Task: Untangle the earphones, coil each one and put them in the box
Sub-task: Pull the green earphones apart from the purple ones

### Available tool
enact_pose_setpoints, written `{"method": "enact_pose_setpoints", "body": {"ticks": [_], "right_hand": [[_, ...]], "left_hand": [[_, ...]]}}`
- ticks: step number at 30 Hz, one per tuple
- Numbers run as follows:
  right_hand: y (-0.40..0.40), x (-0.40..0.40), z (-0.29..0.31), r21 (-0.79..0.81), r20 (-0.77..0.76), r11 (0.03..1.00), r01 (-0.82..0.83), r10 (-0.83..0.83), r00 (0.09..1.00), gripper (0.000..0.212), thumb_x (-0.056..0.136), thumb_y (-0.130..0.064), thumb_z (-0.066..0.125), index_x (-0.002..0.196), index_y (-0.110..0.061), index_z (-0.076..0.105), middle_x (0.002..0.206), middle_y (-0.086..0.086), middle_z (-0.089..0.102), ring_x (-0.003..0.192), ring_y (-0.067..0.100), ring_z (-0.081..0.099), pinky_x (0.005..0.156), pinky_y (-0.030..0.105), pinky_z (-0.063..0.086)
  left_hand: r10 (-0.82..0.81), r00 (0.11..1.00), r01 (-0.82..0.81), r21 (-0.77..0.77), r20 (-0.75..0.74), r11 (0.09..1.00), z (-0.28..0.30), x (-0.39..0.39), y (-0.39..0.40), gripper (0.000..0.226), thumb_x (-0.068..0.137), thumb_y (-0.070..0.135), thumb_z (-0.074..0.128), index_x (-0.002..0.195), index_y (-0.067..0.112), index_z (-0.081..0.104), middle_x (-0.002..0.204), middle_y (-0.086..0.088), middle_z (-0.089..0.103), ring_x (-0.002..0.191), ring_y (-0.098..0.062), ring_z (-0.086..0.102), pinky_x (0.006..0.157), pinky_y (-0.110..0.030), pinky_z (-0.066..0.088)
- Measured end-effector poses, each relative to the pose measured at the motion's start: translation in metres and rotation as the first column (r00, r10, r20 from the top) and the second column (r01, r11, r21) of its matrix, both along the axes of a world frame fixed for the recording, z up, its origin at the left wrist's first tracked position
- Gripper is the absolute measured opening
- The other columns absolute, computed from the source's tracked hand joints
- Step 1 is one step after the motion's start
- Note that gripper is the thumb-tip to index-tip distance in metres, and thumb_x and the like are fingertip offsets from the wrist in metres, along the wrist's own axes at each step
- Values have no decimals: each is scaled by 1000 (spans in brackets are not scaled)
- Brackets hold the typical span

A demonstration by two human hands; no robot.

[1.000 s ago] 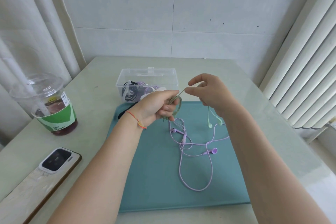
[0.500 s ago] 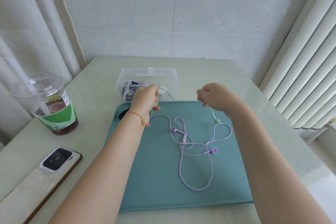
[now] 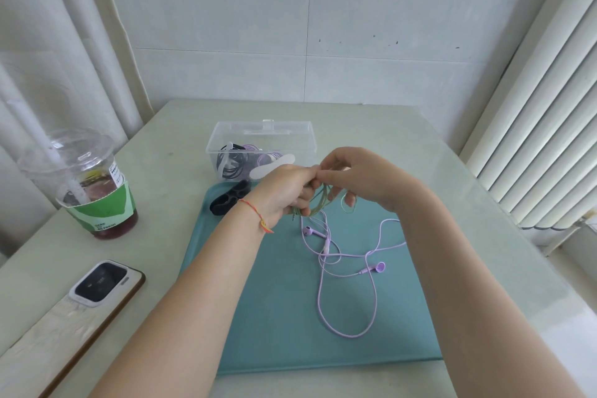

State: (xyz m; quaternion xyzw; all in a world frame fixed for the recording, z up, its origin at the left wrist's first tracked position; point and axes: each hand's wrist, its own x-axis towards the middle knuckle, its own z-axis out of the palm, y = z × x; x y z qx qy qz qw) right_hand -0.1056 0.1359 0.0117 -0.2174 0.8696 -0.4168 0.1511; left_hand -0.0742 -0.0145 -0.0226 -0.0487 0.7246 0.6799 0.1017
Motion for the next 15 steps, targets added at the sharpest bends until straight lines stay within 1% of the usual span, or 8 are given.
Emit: {"method": "enact_pose_setpoints", "body": {"ticks": [3,5,7,8,9,11,13,15], "right_hand": [[7,-3,3,113,-51,993,17,-11,999,7,87,-23,65,91,-17,66,83,-3,69,62,13,57,57,28,46],[12,-6,5,144,-64,989,26,-17,998,4,86,-20,66,87,-18,68,77,-4,66,61,13,52,56,25,42],[15,-6,7,97,-113,994,46,-35,993,5,86,-22,67,85,-19,70,71,-5,62,59,11,48,55,21,39],[15,-7,7,44,-151,997,70,-62,987,6,86,-24,68,84,-19,71,68,-5,58,55,10,44,52,18,36],[13,-7,6,-18,-178,995,94,-96,979,7,86,-25,68,84,-19,71,64,-5,53,52,9,39,47,17,33],[8,-9,3,-113,-192,985,132,-152,969,8,87,-26,68,85,-20,72,57,-6,46,49,11,35,45,18,30],[4,-11,-1,-153,-161,975,162,-187,969,11,90,-26,65,88,-20,74,53,-8,47,49,14,36,50,22,33],[2,-10,-4,-135,-122,980,149,-165,979,14,92,-23,61,89,-19,74,54,-7,50,46,12,39,53,24,37]], "left_hand": [[6,999,-8,-65,-36,998,-1,0,0,35,100,24,44,67,14,47,45,6,25,36,-10,20,51,-26,36],[-6,999,2,-92,-44,996,-1,-1,-5,34,101,24,43,69,13,48,46,6,25,36,-10,21,51,-27,35],[-83,996,82,-71,-11,994,0,0,-8,37,102,29,42,69,13,50,47,6,24,37,-10,19,50,-26,37],[-130,991,130,-25,12,991,1,1,-8,39,102,31,41,69,13,50,47,6,23,37,-10,18,50,-26,38],[-175,984,173,56,31,983,2,2,-8,39,102,31,39,69,13,50,47,6,22,37,-9,18,51,-27,39],[-217,976,195,321,34,927,6,2,-8,34,99,29,39,70,13,50,45,8,21,35,-8,19,52,-26,42],[-150,989,124,588,-4,799,10,1,-11,25,93,25,42,72,13,50,45,7,25,36,-8,23,53,-25,44],[-32,999,27,730,-7,683,10,-2,-16,25,95,22,38,76,11,51,46,6,28,38,-10,26,58,-27,43]]}}
